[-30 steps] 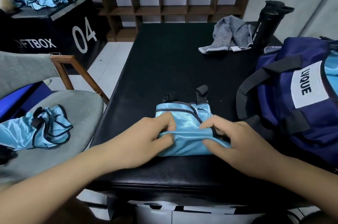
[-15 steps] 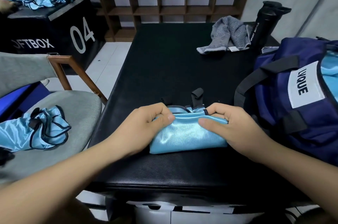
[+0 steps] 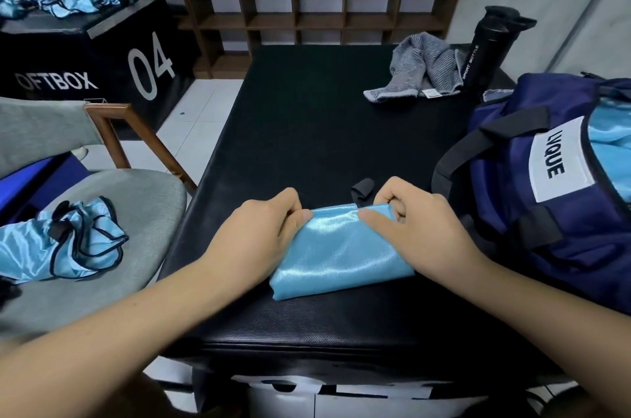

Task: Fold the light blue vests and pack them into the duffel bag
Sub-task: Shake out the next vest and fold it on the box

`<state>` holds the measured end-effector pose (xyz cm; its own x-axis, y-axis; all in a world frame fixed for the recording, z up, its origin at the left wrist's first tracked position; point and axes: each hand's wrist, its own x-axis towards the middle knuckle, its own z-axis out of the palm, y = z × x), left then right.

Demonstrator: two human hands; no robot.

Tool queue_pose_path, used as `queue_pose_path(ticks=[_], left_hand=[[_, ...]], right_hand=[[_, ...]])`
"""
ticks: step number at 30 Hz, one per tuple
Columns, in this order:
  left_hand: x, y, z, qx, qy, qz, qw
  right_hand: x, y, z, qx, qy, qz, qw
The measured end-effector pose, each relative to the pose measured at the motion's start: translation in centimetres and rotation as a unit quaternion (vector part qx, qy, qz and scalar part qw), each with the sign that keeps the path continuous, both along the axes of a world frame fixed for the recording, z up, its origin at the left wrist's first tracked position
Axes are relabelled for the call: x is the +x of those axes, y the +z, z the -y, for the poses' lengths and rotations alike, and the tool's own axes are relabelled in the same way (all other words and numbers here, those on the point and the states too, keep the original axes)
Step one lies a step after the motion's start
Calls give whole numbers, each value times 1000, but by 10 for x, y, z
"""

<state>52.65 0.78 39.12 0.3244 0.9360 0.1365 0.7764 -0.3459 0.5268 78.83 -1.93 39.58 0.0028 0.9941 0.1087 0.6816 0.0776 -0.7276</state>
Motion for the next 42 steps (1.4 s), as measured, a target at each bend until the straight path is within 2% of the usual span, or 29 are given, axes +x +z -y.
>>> queue_pose_path(ticks=[5,10,15,21,23,27,30,34,38,42], left_hand=[[-7,-4,-5,17,21,-35,999],[-13,1,-8,-79,24,-53,995],[-13,7,-9,-160,20,5,987],[-10,14,-11,-179,23,131,975],[-9,18,-13,-205,9,184,961],[-7,36,-14,-213,-41,217,952],[-6,54,-12,-207,-81,207,953],[-2,84,-11,-185,-112,190,958],[8,113,-11,-150,-123,198,961],[36,144,-14,-102,-129,227,960]], right_hand=[[4,-8,-3,-11,5,38,999],[11,-12,-3,16,3,98,995],[7,-14,-2,63,33,131,989],[4,9,-5,144,71,85,983],[-3,26,-7,114,124,105,980],[-24,56,-32,-50,249,170,952],[-37,68,-53,-144,296,126,936],[-38,88,-59,-215,333,40,917],[-19,107,-54,-230,319,-37,919],[17,142,-40,-166,265,-42,949]])
